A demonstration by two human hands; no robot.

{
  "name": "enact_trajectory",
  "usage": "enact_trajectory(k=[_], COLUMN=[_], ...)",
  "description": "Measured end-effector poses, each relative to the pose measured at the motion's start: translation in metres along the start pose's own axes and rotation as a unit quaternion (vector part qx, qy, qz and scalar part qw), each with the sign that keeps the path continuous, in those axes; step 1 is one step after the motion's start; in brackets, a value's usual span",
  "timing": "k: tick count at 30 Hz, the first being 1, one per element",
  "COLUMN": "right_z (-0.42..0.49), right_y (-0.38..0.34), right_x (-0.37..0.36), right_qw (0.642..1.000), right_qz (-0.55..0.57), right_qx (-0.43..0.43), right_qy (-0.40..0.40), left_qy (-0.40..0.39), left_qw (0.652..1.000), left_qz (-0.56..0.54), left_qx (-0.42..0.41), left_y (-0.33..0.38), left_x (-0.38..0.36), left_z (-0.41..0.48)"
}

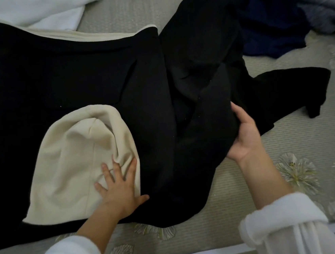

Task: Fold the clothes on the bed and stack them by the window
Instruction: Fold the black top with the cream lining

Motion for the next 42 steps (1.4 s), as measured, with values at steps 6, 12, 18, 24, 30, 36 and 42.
enact_trajectory(k=[6, 12, 18, 24, 30, 36, 42], right_z=[-0.076, -0.111, -0.055, -0.003, 0.000, -0.002, 0.015], right_y=[-0.017, -0.018, 0.051, 0.129, 0.146, 0.188, 0.171], right_x=[0.011, -0.030, -0.177, -0.135, -0.073, -0.068, -0.113], right_qw=[0.975, 0.845, 0.611, 0.550, 0.462, 0.305, 0.411], right_qz=[0.093, -0.162, -0.661, -0.801, -0.850, -0.906, -0.839], right_qx=[0.200, 0.410, 0.436, 0.188, 0.223, 0.224, 0.344], right_qy=[0.029, 0.303, -0.005, -0.144, -0.121, -0.190, -0.095], left_qy=[0.018, -0.042, -0.095, -0.069, 0.082, 0.410, 0.274], left_qw=[0.990, 0.972, 0.970, 0.961, 0.899, 0.765, 0.949], left_qz=[-0.134, -0.171, -0.146, -0.114, -0.392, -0.497, -0.134], left_qx=[-0.038, -0.157, -0.171, -0.241, -0.179, 0.005, -0.081], left_y=[0.039, 0.095, 0.087, 0.061, 0.001, -0.081, -0.076], left_x=[0.011, -0.019, -0.024, -0.044, 0.005, 0.101, 0.129], left_z=[-0.028, -0.055, -0.044, -0.062, -0.065, -0.044, 0.034])
Point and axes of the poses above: each hand's wrist, its own z-axis towards the middle knuckle, its own x-axis out of the back of the hand, y = z × x, the point moved 5 cm from there along z, towards the middle knuckle, and after that the axes turned 6 degrees about -z, right-handed, at the moved point
